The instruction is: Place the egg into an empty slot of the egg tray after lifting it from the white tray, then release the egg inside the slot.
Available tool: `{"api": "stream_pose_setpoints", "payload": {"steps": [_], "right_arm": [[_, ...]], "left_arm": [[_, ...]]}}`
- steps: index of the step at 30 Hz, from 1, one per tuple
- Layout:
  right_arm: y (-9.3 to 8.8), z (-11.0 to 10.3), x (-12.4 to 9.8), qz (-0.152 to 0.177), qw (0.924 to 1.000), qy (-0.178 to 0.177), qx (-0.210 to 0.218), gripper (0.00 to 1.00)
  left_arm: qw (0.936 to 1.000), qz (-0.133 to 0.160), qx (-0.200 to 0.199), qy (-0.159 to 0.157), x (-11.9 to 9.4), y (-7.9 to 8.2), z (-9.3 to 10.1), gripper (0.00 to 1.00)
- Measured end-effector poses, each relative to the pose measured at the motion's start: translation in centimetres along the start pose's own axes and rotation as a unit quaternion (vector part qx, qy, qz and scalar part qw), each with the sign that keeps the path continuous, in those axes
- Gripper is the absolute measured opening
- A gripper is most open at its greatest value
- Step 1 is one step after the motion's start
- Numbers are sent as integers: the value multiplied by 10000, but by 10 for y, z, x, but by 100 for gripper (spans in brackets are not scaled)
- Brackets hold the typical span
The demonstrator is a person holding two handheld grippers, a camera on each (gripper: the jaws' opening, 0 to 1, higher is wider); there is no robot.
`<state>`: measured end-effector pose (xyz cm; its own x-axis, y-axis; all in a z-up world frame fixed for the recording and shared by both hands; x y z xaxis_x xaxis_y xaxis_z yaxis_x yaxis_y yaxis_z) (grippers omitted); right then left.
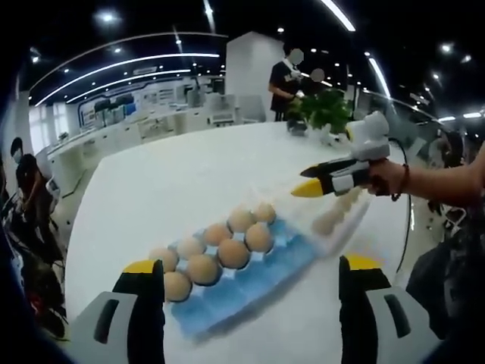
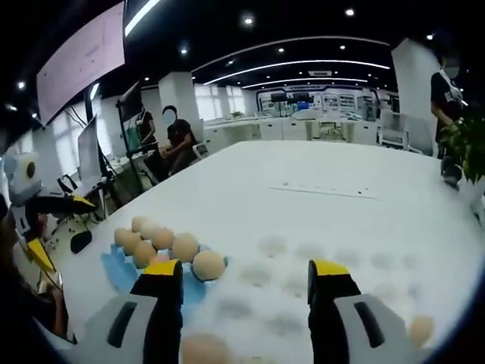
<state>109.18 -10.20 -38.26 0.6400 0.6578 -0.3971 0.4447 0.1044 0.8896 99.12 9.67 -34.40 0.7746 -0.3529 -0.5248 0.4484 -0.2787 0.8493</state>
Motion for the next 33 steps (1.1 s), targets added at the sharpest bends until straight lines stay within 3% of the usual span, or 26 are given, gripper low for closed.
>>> {"api": "stream_pose_setpoints", "payload": {"steps": [19,33], "right_arm": [[-13,49,-47,-75,9992,-378,128,67],[-24,71,-80,-146,9985,-504,148,67]], "left_arm": [[10000,-52,-25,34,3,8,21,97],[9999,-107,-76,109,6,11,29,97]]}}
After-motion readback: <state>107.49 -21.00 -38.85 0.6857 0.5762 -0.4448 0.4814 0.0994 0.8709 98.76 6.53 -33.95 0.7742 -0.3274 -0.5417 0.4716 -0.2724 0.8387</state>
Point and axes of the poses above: the point that each gripper's makers call its tool centre point, and the gripper's own axes: x roughly forward along the fingers, z roughly to its right, y roughly out of its top, the point moved 1 cm from there along -x, roughly backward along the fingers, and after that the axes turned 12 degrees about y, right-handed, at the moved point
